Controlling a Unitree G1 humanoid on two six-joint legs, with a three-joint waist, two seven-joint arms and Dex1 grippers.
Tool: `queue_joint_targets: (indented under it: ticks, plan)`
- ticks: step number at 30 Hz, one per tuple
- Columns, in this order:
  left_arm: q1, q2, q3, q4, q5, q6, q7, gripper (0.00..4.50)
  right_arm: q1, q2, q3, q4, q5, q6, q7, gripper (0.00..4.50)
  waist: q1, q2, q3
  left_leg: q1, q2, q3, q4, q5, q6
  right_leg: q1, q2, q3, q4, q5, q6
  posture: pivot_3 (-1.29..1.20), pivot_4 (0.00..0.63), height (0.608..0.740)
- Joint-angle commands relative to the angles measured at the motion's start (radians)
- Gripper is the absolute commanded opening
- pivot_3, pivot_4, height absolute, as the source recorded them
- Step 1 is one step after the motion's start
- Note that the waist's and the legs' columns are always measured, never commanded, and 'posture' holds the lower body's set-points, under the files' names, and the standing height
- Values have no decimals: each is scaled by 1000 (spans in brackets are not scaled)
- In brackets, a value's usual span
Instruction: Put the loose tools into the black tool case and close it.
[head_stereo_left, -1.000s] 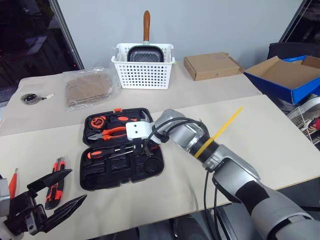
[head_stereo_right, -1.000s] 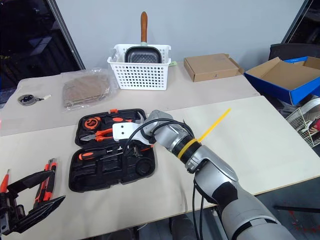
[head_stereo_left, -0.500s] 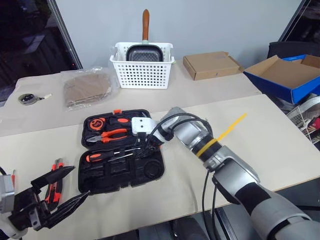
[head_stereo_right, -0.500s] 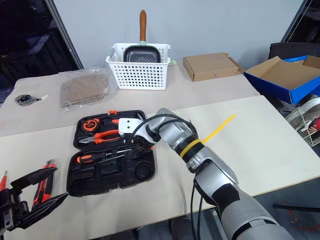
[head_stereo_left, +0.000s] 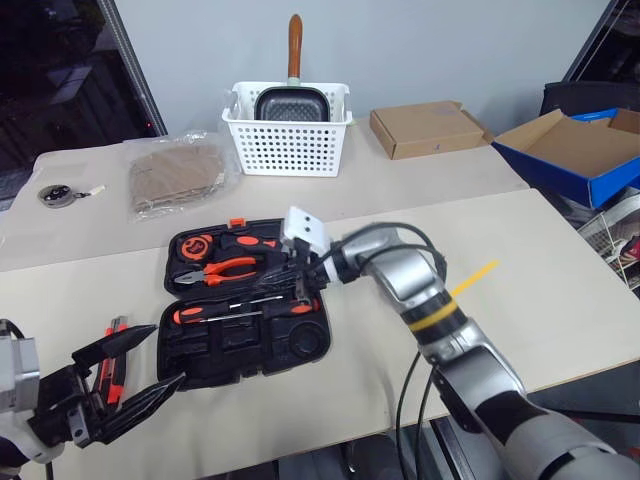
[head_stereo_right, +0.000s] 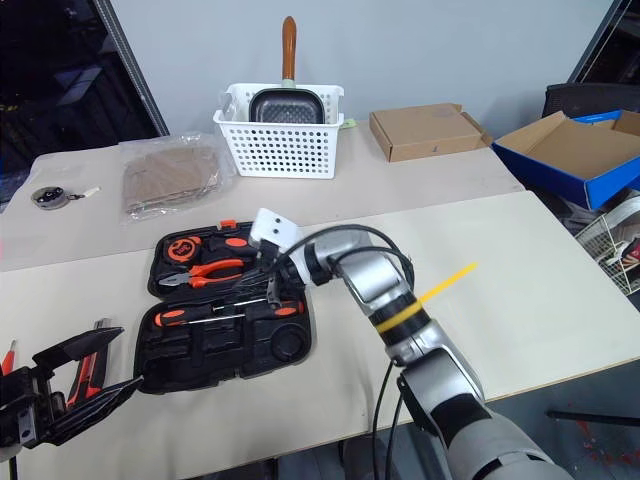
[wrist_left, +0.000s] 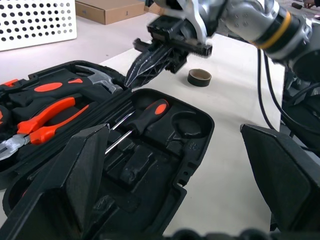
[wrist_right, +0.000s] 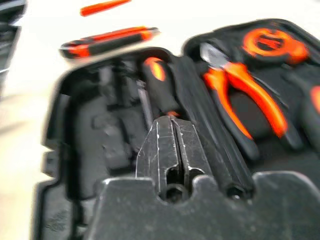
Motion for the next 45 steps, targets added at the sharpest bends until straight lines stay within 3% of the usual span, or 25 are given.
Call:
queue_joint_targets:
  ticks: [1,5,14,21,26,29,31,36,42,45]
  plan:
    - [14,-5,1,-3,11,-19,-15,4500,41,1,13,-57,-31,-64,-76,87,-3,0,0,0,0,0,0,0,0,0,0,0,0,0,0,0,150,740]
    - [24,-12,-2,14,32,-28,-27,4500,82,31,60,9,-85,-125,-152,87,-7,0,0,2,0,1,0,0,0,0,1,2,1,-2,3,0,150,740]
    - [34,-35,-7,-22,44,-23,6,4500,112,-45,277,166,-287,-352,-140,87,-8,-3,-4,12,0,1,0,0,0,9,2,2,1,-4,3,0,150,740]
    - [44,-75,-25,-78,40,-8,107,4500,116,-56,315,245,-400,-549,-218,87,-6,-5,-9,22,0,1,0,0,0,16,2,3,3,-8,-5,0,150,740]
    - [32,-122,6,-92,59,12,299,4500,163,18,79,119,-107,-568,-182,87,-5,-10,-10,23,0,1,0,0,0,18,2,4,3,-9,-5,0,150,740]
    - [3,-119,45,-94,123,121,567,4500,162,-6,-76,-74,130,-405,-112,87,-1,-11,-4,19,0,0,0,0,0,15,2,4,3,-8,-4,0,150,740]
    - [7,-84,63,-105,124,235,686,4500,175,-47,-106,-173,212,-333,-58,724,4,-7,-1,10,0,-1,0,1,0,7,2,4,3,-3,4,0,150,740]
    - [-56,44,114,-32,-91,490,825,4500,232,-233,-184,-383,396,-178,83,2430,22,-5,0,5,0,-6,0,-1,2,5,1,-2,2,-7,2,0,150,740]
    - [-111,150,119,54,-108,635,861,4500,279,-370,-254,-437,461,-159,149,4443,24,-4,2,5,-1,-5,-1,-4,0,6,0,-2,0,-8,3,0,150,740]
    - [-135,186,133,139,-66,660,859,4500,290,-409,-274,-460,476,-154,156,4443,22,-3,2,5,-1,-5,-1,-4,0,6,0,-1,0,-8,3,0,150,740]
